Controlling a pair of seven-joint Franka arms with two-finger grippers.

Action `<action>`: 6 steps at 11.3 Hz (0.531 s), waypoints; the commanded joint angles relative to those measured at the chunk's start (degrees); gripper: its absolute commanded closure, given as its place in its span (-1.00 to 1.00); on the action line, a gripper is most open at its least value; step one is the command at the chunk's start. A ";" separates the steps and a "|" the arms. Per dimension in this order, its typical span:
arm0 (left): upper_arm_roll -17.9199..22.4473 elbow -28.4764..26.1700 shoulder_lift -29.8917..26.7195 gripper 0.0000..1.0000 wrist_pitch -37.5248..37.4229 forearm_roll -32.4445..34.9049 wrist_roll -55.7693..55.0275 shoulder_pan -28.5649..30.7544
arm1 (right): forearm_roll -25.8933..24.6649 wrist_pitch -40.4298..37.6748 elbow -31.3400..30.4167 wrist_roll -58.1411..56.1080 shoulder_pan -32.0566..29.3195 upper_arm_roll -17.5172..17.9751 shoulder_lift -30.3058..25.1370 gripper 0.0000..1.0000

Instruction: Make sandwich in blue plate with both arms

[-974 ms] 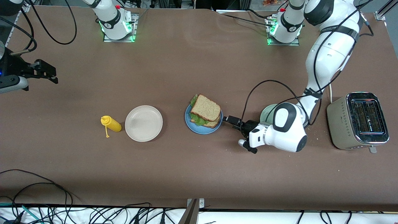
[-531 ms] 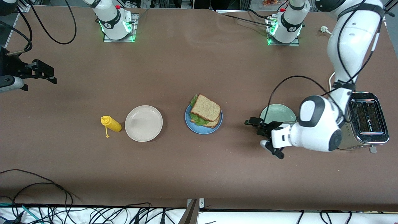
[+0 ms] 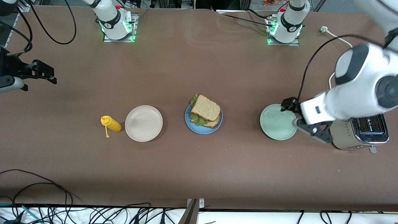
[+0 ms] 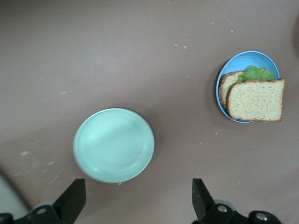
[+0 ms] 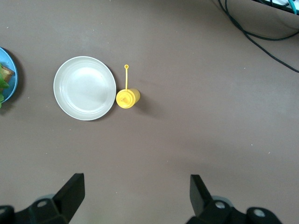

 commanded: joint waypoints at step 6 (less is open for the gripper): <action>21.28 -19.87 -25.53 -1.00 3.06 1.28 -1.24 -14.17 | 1.01 -0.28 0.72 -0.34 -1.27 -0.01 -0.02 -1.00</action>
